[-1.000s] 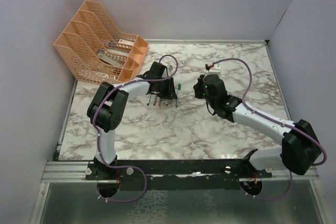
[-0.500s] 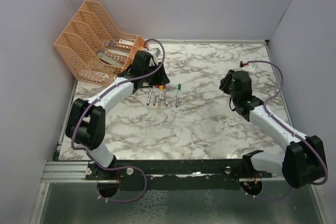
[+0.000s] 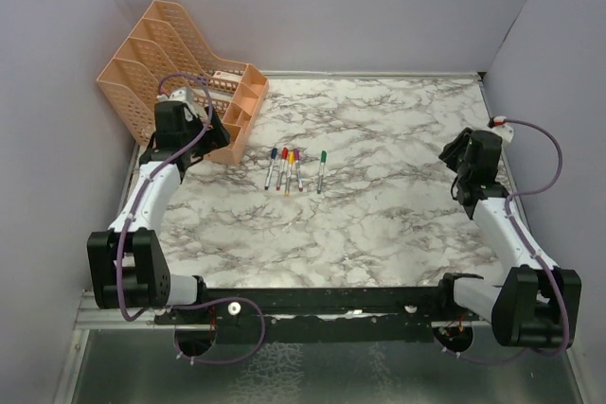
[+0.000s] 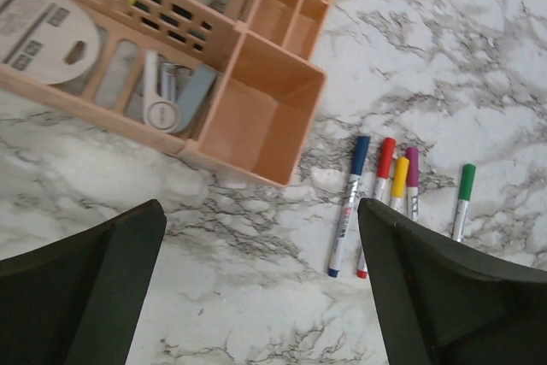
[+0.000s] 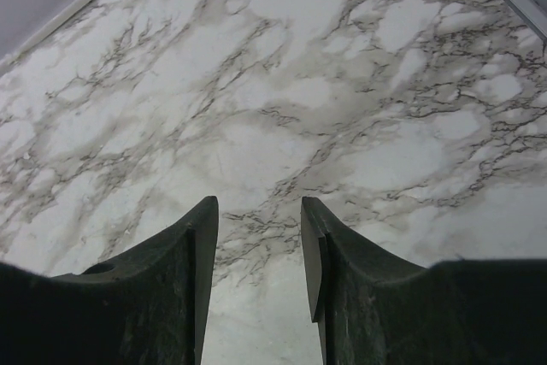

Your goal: Insert the pens into the pen caps

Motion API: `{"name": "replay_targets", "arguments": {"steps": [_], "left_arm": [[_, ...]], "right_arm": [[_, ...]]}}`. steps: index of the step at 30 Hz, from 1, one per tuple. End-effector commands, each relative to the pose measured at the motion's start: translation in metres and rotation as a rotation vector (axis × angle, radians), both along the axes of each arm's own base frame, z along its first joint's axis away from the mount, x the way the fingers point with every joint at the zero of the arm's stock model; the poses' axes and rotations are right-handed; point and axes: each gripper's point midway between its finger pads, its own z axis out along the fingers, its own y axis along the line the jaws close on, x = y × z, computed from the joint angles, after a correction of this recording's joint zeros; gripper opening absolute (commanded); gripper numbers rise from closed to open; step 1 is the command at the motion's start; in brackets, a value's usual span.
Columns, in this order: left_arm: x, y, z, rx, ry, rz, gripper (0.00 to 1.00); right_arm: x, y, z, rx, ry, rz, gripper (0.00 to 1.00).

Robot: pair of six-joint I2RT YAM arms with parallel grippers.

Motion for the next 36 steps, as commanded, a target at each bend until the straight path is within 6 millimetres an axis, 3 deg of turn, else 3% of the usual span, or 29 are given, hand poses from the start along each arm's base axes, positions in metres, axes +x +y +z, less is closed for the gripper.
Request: {"name": "replay_targets", "arguments": {"steps": [1, 5, 8, 13, 30, 31, 36], "left_arm": [[-0.009, 0.041, 0.008, 0.062, -0.016, 0.091, 0.99], [-0.02, 0.062, 0.005, 0.06, 0.018, 0.147, 0.99], [-0.027, 0.066, -0.002, 0.059, 0.047, 0.158, 0.99], [-0.033, 0.065, -0.011, 0.058, 0.063, 0.159, 0.99], [-0.037, 0.065, -0.014, 0.058, 0.049, 0.16, 0.99], [-0.038, 0.074, -0.016, 0.173, 0.035, 0.106, 0.99], [-0.035, 0.068, -0.012, 0.137, 0.018, 0.098, 0.99]], "right_arm": [[-0.009, -0.013, -0.008, 0.039, 0.019, -0.011, 0.44], [-0.013, -0.02, -0.005, 0.047, 0.001, -0.04, 0.44], [-0.016, -0.023, -0.007, 0.042, 0.008, -0.057, 0.44], [-0.018, -0.025, -0.011, 0.037, 0.02, -0.068, 0.44], [-0.02, -0.026, -0.01, 0.034, 0.023, -0.072, 0.44], [-0.02, -0.026, -0.01, 0.033, 0.023, -0.072, 0.44], [-0.02, -0.026, -0.01, 0.034, 0.023, -0.071, 0.44]]}}
